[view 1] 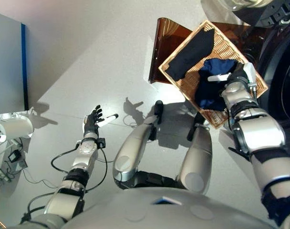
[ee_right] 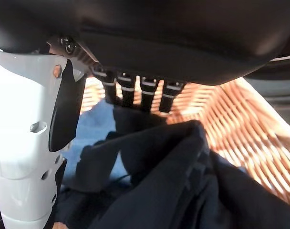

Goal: Pick up the clothes and place them into the washing machine

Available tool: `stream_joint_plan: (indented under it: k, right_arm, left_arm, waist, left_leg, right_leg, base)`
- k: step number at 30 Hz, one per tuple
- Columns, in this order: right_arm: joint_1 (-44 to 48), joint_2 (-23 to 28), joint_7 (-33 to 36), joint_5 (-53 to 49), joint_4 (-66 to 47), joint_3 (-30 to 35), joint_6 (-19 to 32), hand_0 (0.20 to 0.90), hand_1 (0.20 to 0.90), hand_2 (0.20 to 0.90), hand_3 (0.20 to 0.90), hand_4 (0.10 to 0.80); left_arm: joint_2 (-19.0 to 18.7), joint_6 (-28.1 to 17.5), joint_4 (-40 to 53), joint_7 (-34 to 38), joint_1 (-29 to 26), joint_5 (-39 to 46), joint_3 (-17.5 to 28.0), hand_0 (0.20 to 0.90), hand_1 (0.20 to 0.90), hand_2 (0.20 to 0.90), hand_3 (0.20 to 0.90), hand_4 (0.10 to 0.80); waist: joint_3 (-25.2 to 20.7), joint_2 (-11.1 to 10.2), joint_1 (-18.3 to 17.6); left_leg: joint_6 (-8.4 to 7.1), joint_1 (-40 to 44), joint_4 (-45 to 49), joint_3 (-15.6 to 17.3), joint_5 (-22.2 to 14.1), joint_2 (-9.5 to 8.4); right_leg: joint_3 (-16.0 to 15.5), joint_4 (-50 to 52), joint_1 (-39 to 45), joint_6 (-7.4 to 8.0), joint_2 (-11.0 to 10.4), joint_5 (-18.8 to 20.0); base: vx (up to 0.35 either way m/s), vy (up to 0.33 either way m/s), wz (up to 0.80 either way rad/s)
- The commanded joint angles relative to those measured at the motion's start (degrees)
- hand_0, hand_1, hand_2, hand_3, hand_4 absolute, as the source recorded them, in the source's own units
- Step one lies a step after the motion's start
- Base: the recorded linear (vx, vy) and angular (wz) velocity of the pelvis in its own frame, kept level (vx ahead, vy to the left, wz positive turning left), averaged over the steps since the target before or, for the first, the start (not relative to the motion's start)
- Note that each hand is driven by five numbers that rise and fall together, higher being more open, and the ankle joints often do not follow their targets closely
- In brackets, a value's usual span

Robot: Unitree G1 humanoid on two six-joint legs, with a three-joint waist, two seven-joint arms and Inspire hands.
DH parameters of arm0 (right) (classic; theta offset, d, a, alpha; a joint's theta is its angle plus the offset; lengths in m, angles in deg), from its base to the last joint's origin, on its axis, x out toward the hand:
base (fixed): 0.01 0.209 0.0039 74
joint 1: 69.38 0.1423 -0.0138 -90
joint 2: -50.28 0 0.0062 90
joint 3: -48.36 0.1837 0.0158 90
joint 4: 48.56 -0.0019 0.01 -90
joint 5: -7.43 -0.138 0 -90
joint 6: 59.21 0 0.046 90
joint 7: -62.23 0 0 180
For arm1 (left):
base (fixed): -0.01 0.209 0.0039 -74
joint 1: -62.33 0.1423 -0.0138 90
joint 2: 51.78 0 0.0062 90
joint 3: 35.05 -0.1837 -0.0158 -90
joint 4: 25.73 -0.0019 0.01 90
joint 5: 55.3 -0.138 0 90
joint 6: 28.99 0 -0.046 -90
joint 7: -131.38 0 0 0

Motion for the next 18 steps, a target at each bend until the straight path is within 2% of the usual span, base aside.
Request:
stream_joint_plan:
  k: [1,3,18]
  right_arm:
    - [3.5,2.5,0.9,2.7,0.3,-1.8,0.7,0.900,0.900,0.900,0.900,0.800]
    - [2.9,2.2,0.8,3.0,0.1,-1.8,0.7,0.900,0.900,0.900,0.900,0.800]
    - [2.4,1.1,0.9,4.0,-0.1,-2.0,0.4,0.900,0.900,0.900,0.900,0.800]
  left_arm:
    - [-6.7,-3.0,2.7,0.8,2.3,1.3,1.9,0.900,0.900,0.900,0.900,0.800]
    - [-6.9,-2.8,2.3,0.9,2.6,1.0,2.4,0.900,0.900,0.900,0.900,0.800]
    - [-7.9,-2.5,7.1,-0.1,4.9,1.6,3.2,0.900,0.900,0.900,0.900,0.800]
  waist:
    - [-1.1,0.5,1.1]
    - [-1.1,-0.1,0.9]
    - [-0.4,-0.5,0.9]
  left_leg:
    - [-2.52,-8.3,8.1,1.7,-2.8,-1.11]
    - [-2.90,-8.5,9.9,1.5,-5.1,-1.05]
    - [-2.92,-13.3,15.9,1.6,-6.8,-0.28]
  right_leg:
    - [3.2,-0.1,-2.2,0.14,-1.1,3.1]
    - [3.8,2.0,-2.4,0.25,-0.9,0.7]
    - [4.7,8.9,-7.0,-1.10,0.3,-2.2]
  base:
    - [0.073,-0.020,0.15]
    - [0.088,-0.025,0.09]
    - [-0.010,-0.009,0.00]
